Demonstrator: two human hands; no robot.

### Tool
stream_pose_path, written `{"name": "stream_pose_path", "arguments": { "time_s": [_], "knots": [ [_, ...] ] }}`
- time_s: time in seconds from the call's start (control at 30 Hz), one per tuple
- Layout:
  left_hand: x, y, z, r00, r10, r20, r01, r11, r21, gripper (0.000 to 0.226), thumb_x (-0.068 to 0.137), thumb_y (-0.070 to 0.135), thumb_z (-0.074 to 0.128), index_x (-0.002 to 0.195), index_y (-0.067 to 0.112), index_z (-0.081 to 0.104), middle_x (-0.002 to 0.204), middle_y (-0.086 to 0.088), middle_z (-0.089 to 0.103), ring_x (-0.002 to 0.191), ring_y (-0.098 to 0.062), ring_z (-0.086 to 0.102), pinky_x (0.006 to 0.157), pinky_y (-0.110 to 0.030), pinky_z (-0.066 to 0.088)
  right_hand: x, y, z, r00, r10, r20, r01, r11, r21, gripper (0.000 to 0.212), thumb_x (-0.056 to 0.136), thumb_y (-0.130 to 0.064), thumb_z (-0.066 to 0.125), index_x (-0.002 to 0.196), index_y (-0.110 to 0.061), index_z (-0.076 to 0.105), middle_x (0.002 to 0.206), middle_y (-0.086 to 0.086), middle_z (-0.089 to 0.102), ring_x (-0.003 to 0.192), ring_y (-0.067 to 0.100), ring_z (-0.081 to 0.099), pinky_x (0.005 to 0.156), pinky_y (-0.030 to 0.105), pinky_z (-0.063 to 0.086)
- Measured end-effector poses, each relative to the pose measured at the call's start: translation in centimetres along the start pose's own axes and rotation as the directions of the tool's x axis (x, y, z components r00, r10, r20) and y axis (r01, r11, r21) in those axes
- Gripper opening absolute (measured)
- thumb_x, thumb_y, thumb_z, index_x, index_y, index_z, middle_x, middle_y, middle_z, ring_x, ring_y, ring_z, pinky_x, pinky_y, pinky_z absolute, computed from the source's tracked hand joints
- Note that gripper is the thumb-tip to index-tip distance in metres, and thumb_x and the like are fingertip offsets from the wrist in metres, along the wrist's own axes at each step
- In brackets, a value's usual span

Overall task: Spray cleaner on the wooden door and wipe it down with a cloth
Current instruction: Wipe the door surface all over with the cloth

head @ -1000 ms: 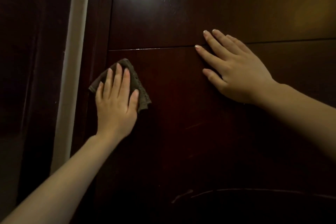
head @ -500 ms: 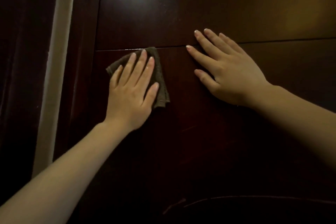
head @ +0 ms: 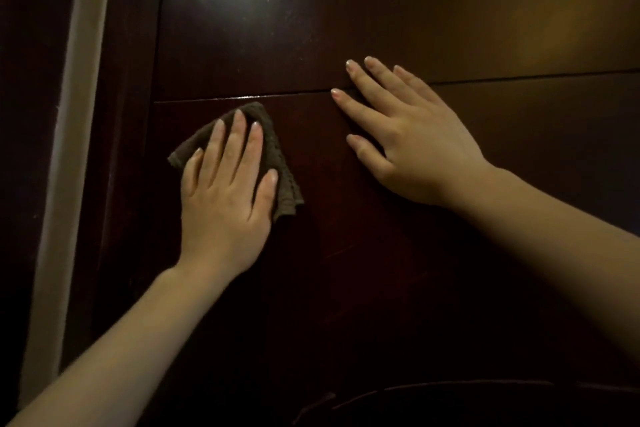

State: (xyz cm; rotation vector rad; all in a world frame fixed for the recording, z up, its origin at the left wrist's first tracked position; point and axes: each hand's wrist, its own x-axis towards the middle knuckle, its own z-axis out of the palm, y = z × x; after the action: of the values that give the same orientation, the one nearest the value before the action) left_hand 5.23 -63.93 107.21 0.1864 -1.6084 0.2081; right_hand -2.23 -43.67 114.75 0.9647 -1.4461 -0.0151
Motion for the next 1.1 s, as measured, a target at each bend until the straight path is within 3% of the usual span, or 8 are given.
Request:
{"name": "stream_pose_path", "arguments": {
  "time_s": [0.07, 0.27, 0.47, 0.73, 0.8, 0.97, 1.1],
  "knots": [
    [-1.2, 1.8, 0.4, 1.000, -0.019, -0.020, 0.019, 1.000, 0.015, 0.059, 0.094, 0.039, 0.024, 0.144, 0.008, 0.024, 0.152, -0.009, 0.022, 0.140, -0.025, 0.018, 0.110, -0.042, 0.016, 0.0, 0.0, 0.2, 1.000, 0.001, -0.020, -0.001, 1.000, -0.001, 0.063, 0.090, -0.044, 0.018, 0.146, -0.017, 0.031, 0.155, 0.011, 0.019, 0.144, 0.026, 0.012, 0.113, 0.030, -0.001],
    [-3.9, 2.1, 0.1, 0.964, 0.261, 0.044, -0.262, 0.965, 0.028, 0.055, 0.097, 0.044, 0.020, 0.143, 0.015, 0.021, 0.149, -0.003, 0.020, 0.139, -0.019, 0.017, 0.110, -0.032, 0.011, 0.0, -0.1, 0.1, 1.000, -0.001, -0.006, 0.001, 1.000, 0.011, 0.064, 0.090, -0.045, 0.016, 0.146, -0.017, 0.030, 0.155, 0.011, 0.019, 0.144, 0.025, 0.011, 0.113, 0.030, -0.001],
    [-1.4, 2.9, 0.2, 0.999, 0.044, 0.001, -0.044, 0.999, -0.007, 0.057, 0.095, 0.040, 0.024, 0.144, 0.012, 0.016, 0.150, 0.000, 0.013, 0.140, -0.019, 0.013, 0.110, -0.034, 0.006, -0.1, -0.2, 0.2, 1.000, 0.010, -0.024, -0.010, 1.000, 0.010, 0.064, 0.090, -0.044, 0.018, 0.145, -0.016, 0.033, 0.154, 0.012, 0.021, 0.144, 0.025, 0.014, 0.113, 0.031, 0.000],
    [-4.6, 3.3, -0.2, 0.961, 0.262, 0.088, -0.264, 0.965, 0.007, 0.056, 0.096, 0.045, 0.021, 0.145, 0.016, 0.019, 0.151, -0.002, 0.018, 0.140, -0.019, 0.015, 0.110, -0.035, 0.012, -0.1, 0.0, -0.2, 1.000, 0.005, 0.020, -0.005, 1.000, 0.008, 0.061, 0.092, -0.043, 0.022, 0.147, -0.018, 0.028, 0.156, 0.011, 0.016, 0.145, 0.025, 0.009, 0.113, 0.031, -0.002],
    [-3.5, 3.4, -0.2, 0.964, 0.249, 0.090, -0.251, 0.968, 0.013, 0.057, 0.094, 0.043, 0.025, 0.144, 0.015, 0.020, 0.150, -0.002, 0.018, 0.139, -0.019, 0.016, 0.109, -0.035, 0.012, -0.1, 0.0, -0.3, 1.000, 0.002, 0.021, -0.002, 1.000, 0.008, 0.060, 0.092, -0.042, 0.024, 0.147, -0.018, 0.027, 0.156, 0.011, 0.015, 0.145, 0.025, 0.008, 0.114, 0.032, -0.002],
    [-2.1, 6.5, 0.3, 0.999, 0.039, 0.024, -0.039, 0.999, 0.001, 0.058, 0.094, 0.039, 0.026, 0.143, 0.009, 0.025, 0.151, -0.006, 0.021, 0.140, -0.022, 0.017, 0.108, -0.038, 0.012, -0.2, -0.1, -0.5, 0.999, 0.019, 0.027, -0.020, 1.000, 0.016, 0.060, 0.091, -0.044, 0.026, 0.147, -0.021, 0.028, 0.157, 0.008, 0.015, 0.145, 0.022, 0.007, 0.115, 0.036, -0.001],
    [-5.0, 8.4, 0.6, 0.976, 0.209, 0.068, -0.208, 0.978, -0.022, 0.057, 0.094, 0.041, 0.026, 0.143, 0.014, 0.023, 0.151, -0.003, 0.019, 0.141, -0.022, 0.018, 0.110, -0.040, 0.016, -0.4, 0.2, -0.8, 0.998, 0.003, 0.057, -0.003, 1.000, 0.009, 0.056, 0.096, -0.043, 0.029, 0.148, -0.023, 0.022, 0.158, 0.005, 0.008, 0.145, 0.019, 0.001, 0.115, 0.034, -0.004]
  ]
}}
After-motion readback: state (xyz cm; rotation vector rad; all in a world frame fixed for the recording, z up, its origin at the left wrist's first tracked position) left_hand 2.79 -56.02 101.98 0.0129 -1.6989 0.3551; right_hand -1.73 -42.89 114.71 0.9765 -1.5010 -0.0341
